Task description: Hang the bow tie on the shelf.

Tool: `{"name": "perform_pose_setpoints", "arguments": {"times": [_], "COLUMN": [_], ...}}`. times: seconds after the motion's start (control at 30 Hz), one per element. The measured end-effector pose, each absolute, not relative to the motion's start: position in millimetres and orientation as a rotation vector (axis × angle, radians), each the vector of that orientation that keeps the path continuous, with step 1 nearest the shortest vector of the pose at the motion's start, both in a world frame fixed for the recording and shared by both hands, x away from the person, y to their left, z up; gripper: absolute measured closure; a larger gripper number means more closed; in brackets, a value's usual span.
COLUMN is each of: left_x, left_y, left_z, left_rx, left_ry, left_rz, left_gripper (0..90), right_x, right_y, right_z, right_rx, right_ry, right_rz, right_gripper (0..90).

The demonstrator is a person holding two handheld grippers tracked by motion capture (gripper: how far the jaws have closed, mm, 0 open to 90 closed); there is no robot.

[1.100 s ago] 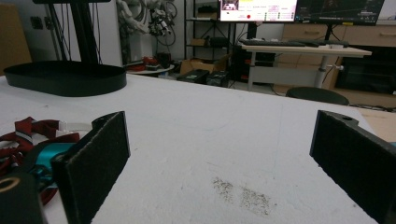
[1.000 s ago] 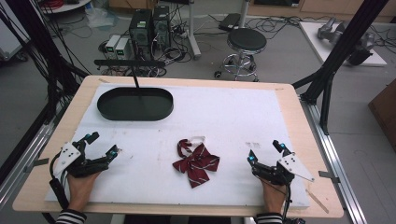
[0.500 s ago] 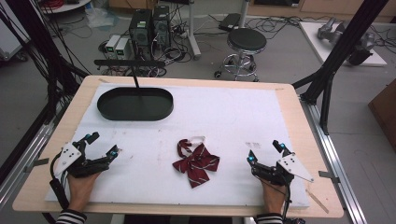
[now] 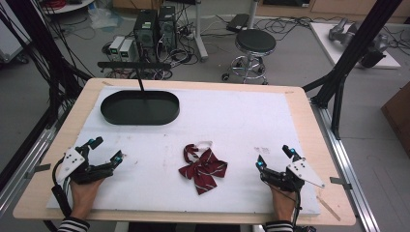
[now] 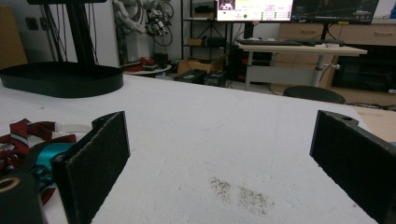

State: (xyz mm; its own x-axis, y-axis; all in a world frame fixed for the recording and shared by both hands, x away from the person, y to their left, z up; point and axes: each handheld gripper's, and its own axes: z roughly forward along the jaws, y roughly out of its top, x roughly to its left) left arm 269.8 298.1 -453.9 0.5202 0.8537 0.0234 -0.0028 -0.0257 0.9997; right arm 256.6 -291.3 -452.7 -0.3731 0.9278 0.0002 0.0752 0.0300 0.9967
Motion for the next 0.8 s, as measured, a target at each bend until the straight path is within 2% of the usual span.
{"name": "perform_pose_setpoints", "arguments": {"times": [0.27,0.8], "left_x": [270,270], "left_y": [298,298], "left_z": [-454,-454], "left_rx": [1.443,1.45], "left_ry": [0.79,0.787], "left_rz": [0.811,0.819], "left_gripper": [12.7,12.7], "right_x": [266,284], "right_y": [-287,-265], "right_z": [-447,-404], "right_rx": [1.1,1.073], "right_ry": [1.655,1.756], "right_rz": [1.373,1.382], "right_gripper": [3.9,3.7]}}
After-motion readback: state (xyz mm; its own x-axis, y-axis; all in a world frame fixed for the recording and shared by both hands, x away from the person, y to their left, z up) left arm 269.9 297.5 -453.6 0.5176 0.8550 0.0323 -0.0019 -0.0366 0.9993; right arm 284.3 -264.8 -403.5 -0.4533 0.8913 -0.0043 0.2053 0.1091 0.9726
